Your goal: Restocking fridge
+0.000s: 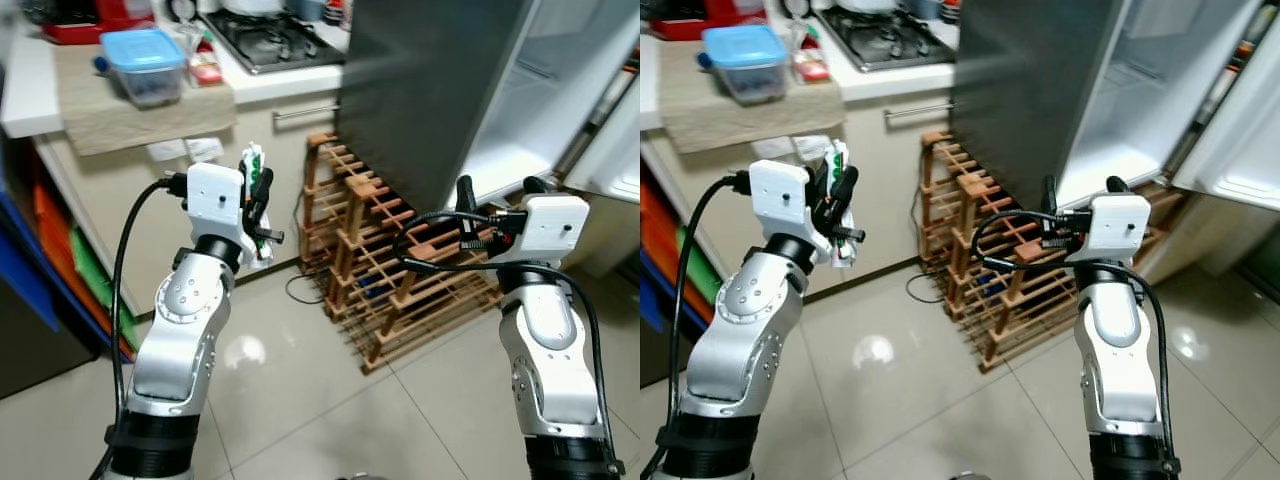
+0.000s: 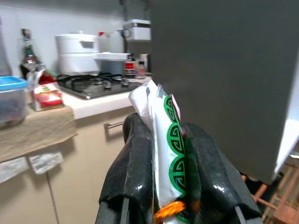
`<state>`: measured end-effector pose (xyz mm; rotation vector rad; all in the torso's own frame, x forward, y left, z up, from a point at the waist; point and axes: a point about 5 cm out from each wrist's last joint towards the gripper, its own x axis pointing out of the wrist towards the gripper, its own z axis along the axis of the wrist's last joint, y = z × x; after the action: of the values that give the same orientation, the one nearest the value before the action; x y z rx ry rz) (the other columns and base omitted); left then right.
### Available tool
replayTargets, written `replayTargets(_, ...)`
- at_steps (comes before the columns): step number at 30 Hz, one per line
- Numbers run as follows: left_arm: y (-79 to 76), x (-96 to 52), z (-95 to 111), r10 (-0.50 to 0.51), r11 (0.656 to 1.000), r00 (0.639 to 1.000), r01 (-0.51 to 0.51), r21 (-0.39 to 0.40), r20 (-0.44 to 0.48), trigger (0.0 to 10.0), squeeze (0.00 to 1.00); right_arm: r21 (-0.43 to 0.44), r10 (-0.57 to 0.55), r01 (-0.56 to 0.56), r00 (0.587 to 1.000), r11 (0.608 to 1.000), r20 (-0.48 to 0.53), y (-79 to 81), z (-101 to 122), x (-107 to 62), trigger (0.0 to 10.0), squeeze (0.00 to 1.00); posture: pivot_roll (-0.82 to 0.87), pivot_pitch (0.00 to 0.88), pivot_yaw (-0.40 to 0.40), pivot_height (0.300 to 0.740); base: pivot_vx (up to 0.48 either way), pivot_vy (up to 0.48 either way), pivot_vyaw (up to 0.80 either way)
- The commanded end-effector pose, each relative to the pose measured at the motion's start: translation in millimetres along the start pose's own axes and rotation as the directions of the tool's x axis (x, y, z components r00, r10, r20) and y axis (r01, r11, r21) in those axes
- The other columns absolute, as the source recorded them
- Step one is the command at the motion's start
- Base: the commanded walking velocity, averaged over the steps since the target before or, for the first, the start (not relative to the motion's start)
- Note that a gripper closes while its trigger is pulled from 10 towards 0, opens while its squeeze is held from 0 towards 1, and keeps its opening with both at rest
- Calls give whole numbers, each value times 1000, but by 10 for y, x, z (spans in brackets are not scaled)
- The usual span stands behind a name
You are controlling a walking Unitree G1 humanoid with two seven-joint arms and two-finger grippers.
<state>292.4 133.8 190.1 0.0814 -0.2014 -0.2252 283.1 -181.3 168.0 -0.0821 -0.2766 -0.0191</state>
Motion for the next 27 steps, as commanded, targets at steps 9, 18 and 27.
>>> replayTargets(9, -98, -141, -6, -87, 996, 996, 87, 17, 27, 10000, 0, -20, -4, 4, 1000, 1000, -12, -28, -60, -44, 10000, 94, -10, 0, -51, 740, 0, -373, -736)
replayTargets(18, -17, -42, -194, -24, 997, 997, 19, -71, -71, 10000, 0, -29, -4, 4, 1000, 1000, 2, -27, -50, -15, 10000, 98, -20, 0, -40, 740, 0, -267, -732)
replayTargets(27, 99, -110, -452, 52, 991, 981, -74, -113, -189, 10000, 0, -39, -32, 30, 998, 999, -58, -106, -224, -158, 10000, 98, -32, 0, -29, 740, 0, 0, -734)
